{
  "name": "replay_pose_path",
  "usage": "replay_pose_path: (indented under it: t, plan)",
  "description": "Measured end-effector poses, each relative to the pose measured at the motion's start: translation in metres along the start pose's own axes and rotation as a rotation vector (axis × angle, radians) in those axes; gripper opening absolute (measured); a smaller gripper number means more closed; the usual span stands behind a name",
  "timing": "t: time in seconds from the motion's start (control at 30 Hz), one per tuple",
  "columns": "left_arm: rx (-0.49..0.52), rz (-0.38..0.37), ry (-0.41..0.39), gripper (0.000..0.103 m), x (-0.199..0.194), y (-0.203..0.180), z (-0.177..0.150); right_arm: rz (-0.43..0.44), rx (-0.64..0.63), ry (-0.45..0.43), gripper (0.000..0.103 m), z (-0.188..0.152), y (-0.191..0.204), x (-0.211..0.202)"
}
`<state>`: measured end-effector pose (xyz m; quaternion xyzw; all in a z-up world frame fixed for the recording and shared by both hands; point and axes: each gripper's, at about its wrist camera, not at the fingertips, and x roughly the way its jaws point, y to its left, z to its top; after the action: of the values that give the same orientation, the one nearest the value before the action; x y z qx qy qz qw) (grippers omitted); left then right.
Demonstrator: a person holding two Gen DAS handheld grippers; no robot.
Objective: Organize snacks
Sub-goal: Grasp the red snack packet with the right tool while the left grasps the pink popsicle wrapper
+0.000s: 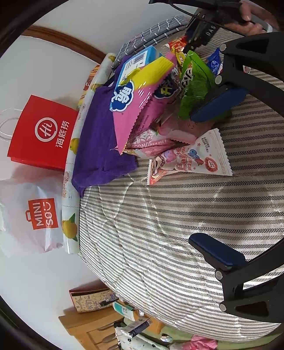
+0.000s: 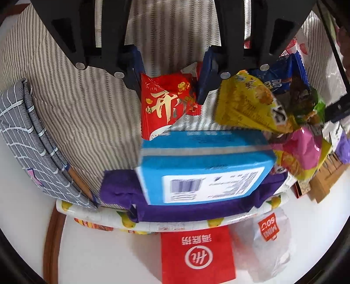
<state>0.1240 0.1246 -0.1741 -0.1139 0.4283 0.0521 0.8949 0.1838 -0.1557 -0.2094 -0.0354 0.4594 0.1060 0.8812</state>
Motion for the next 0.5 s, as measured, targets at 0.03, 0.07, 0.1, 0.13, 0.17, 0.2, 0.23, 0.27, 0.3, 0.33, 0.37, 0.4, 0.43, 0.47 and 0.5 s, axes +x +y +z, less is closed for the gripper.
replay_pose_path:
  t: [0.03, 0.07, 0.1, 0.13, 0.17, 0.2, 0.23, 0.27, 0.3, 0.33, 0.37, 0.4, 0.43, 0.47, 0.5]
  plan:
    - [-0.003, 0.000, -0.003, 0.102, 0.001, 0.001, 0.001, -0.013, 0.003, -0.012, 0.043, 0.001, -0.005, -0.002]
    - [-0.003, 0.002, -0.004, 0.102, 0.002, 0.001, 0.002, -0.030, 0.001, -0.023, 0.043, 0.002, -0.010, -0.003]
    - [-0.004, 0.006, -0.004, 0.102, 0.004, 0.002, 0.003, -0.043, -0.001, -0.029, 0.043, 0.003, -0.012, -0.003]
    - [-0.006, 0.006, -0.004, 0.101, 0.005, 0.002, 0.004, -0.057, 0.000, -0.033, 0.043, 0.003, -0.016, -0.002]
    - [-0.007, 0.001, -0.004, 0.099, 0.007, 0.002, 0.004, -0.063, 0.002, -0.032, 0.043, 0.004, -0.019, -0.001]
    - [-0.007, -0.008, 0.001, 0.098, 0.009, 0.002, 0.005, -0.063, 0.005, -0.029, 0.043, 0.004, -0.022, 0.001]
    - [-0.009, -0.016, 0.006, 0.094, 0.011, 0.002, 0.004, -0.056, 0.006, -0.025, 0.043, 0.003, -0.024, 0.003]
    - [-0.008, -0.019, 0.012, 0.090, 0.014, 0.001, 0.003, -0.050, 0.007, -0.027, 0.044, 0.002, -0.025, 0.005]
    - [-0.004, -0.022, 0.025, 0.087, 0.017, 0.001, 0.001, -0.045, 0.010, -0.032, 0.044, 0.001, -0.026, 0.006]
    - [0.001, -0.025, 0.035, 0.080, 0.018, 0.002, -0.001, -0.038, 0.015, -0.038, 0.044, 0.001, -0.027, 0.005]
    - [0.002, -0.029, 0.045, 0.069, 0.019, 0.003, -0.003, -0.034, 0.018, -0.043, 0.044, 0.002, -0.028, 0.004]
    - [-0.005, -0.034, 0.048, 0.065, 0.018, 0.005, -0.004, -0.030, 0.021, -0.042, 0.044, 0.002, -0.028, 0.005]
    - [-0.017, -0.041, 0.045, 0.061, 0.016, 0.009, -0.006, -0.026, 0.025, -0.037, 0.044, 0.002, -0.029, 0.006]
    - [-0.024, -0.041, 0.041, 0.059, 0.015, 0.012, -0.007, -0.026, 0.025, -0.038, 0.044, 0.002, -0.029, 0.006]
    - [-0.028, -0.041, 0.039, 0.056, 0.014, 0.015, -0.008, -0.028, 0.023, -0.038, 0.044, 0.002, -0.028, 0.006]
